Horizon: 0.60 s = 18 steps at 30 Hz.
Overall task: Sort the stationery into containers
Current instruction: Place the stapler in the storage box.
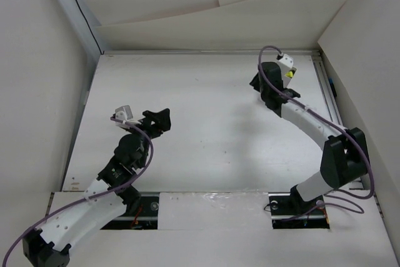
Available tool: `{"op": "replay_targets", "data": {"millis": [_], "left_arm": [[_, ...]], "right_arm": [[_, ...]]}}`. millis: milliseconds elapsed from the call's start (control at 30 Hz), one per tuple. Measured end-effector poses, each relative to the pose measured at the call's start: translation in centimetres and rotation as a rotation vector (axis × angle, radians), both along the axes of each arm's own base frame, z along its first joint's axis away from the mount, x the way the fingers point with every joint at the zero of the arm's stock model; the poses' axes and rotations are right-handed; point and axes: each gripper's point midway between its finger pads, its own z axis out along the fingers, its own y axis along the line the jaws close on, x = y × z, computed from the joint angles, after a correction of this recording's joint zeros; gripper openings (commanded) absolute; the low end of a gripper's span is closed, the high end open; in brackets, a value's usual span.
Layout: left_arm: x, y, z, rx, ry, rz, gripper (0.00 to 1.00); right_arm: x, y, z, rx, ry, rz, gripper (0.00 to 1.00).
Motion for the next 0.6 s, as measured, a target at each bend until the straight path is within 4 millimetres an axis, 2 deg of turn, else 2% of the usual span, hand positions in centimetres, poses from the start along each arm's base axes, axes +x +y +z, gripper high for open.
{"op": "replay_targets", "data": {"millis": [100, 233, 400, 467, 600], "left_arm": [[0.1, -0.2, -0.2, 0.003, 0.005, -0.01, 0.83], [0.1, -0.4, -0.1, 0.002, 0.004, -0.016, 0.83], [0.2, -0.6, -0.3, 0.011, 0.005, -0.024, 0.83], [0.2, -0.7, -0.3, 0.013, 0.007, -0.026, 0.83], [0.3, -0.8, -0.5, 0.016, 0.012, -0.03, 0.83]], "right_arm": [[0.3, -3.0, -0.4, 0.009, 0.012, -0.038, 0.27], [0.6, -5.3, -1.4, 0.042, 0.047, -0.035, 0.27], [1.3, -8.8, -1.7, 0.097, 0.063, -0.052, 0.27], [1.5, -9.6, -2.2, 0.115, 0.076, -0.05, 0.27], [1.9, -9.7, -4.1, 0.157, 0.124, -0.012, 0.27]]}}
